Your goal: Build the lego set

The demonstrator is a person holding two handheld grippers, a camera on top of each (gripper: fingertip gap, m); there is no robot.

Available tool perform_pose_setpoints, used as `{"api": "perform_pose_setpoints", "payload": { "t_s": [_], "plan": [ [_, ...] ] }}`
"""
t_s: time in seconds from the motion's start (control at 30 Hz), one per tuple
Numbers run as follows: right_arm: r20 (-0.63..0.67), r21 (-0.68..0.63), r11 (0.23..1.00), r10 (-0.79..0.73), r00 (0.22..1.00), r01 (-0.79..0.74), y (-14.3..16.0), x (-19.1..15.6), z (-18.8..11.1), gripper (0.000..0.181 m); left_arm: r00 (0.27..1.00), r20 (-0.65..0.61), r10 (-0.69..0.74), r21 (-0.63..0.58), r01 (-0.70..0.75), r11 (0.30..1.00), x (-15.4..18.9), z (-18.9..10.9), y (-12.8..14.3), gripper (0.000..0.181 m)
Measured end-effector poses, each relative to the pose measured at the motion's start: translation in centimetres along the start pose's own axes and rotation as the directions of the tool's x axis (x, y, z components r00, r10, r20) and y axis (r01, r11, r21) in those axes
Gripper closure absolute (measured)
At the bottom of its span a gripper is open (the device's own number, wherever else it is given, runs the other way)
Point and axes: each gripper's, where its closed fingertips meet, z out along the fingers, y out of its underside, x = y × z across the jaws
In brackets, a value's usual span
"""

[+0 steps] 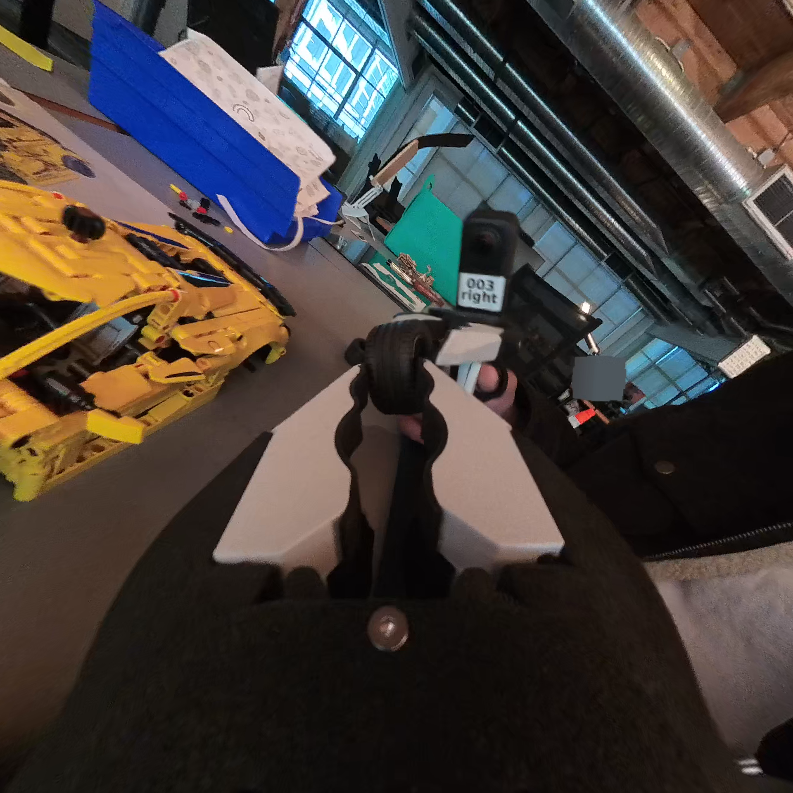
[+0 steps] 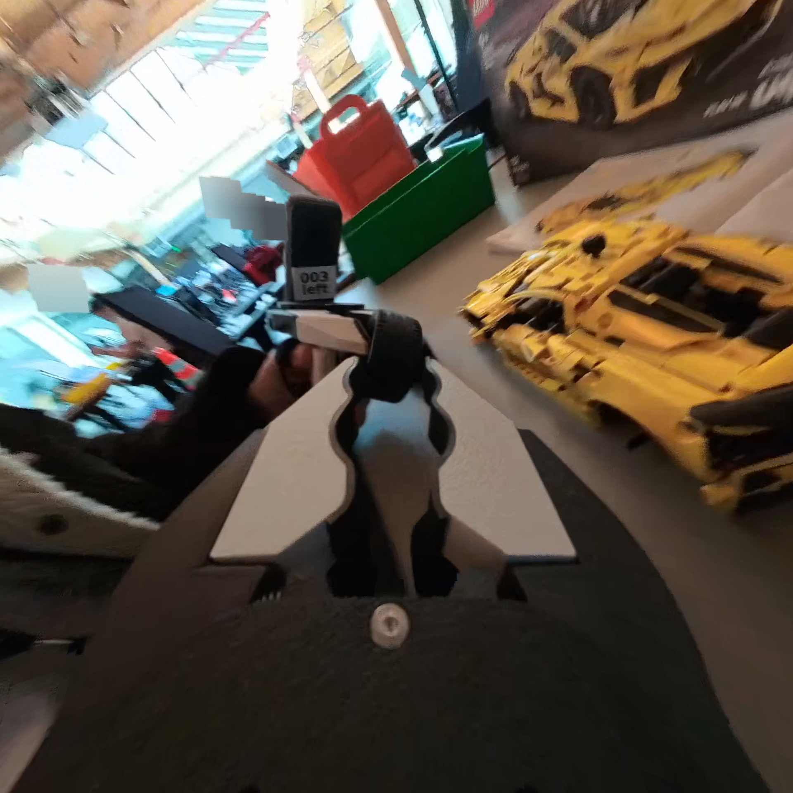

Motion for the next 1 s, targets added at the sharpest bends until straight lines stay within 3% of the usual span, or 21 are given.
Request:
{"api": "perform_pose_setpoints", "payload": {
  "t_s": [0.17, 0.27, 0.43, 0.57, 0.67, 0.7, 0.77, 0.87, 1.0],
  "plan": [
    [-0.164, 0.022, 0.923, -0.376, 0.912, 0.384, -0.7, 0.0, 0.2, 0.129, 0.99, -0.045, -0.133, 0.081, 0.137, 0.987, -0.8, -1.1, -1.2, 0.158],
    [-0.272, -0.019, 0.718, -0.673, 0.688, 0.695, -0.9, -0.1, 0.5, 0.119, 0.988, -0.062, -0.139, 0.067, 0.143, 0.987, -0.6, -1.0, -1.0, 0.158],
    [-0.327, -0.216, 0.523, -0.834, 0.444, 0.824, 0.7, -0.1, 1.9, 0.124, 0.987, -0.074, -0.143, 0.053, 0.147, 0.988, -0.3, -0.8, -0.8, 0.158],
    [-0.36, -0.251, 0.46, -0.861, 0.359, 0.852, 0.2, 0.2, 1.8, 0.131, 0.985, -0.098, -0.14, 0.007, 0.142, 0.99, 0.3, -0.3, -0.1, 0.158],
    [-0.349, -0.241, 0.473, -0.857, 0.379, 0.848, 0.2, -0.1, 1.6, 0.137, 0.987, -0.103, -0.123, -0.007, 0.123, 0.992, 0.6, -0.2, 0.1, 0.158],
    [-0.34, -0.221, 0.51, -0.839, 0.424, 0.831, 0.3, -0.1, 1.7, 0.137, 0.988, -0.102, -0.117, -0.008, 0.116, 0.993, 0.6, -0.2, 0.1, 0.158],
    [-0.29, -0.177, 0.641, -0.759, 0.583, 0.747, 0.6, 0.0, 1.6, 0.138, 0.991, -0.085, -0.102, -0.012, 0.101, 0.995, 0.6, -0.1, 0.2, 0.158],
    [-0.221, -0.096, 0.75, -0.657, 0.721, 0.655, 0.5, -0.6, 1.4, 0.135, 0.996, -0.054, -0.065, 0.011, 0.065, 0.998, 0.4, -0.2, -0.1, 0.159],
    [-0.209, 0.008, 0.964, -0.257, 0.943, 0.264, -0.8, 0.3, 0.1, 0.135, 0.995, 0.095, 0.042, 0.047, -0.047, 0.998, -1.1, -0.9, -0.9, 0.159]
  ]
}}
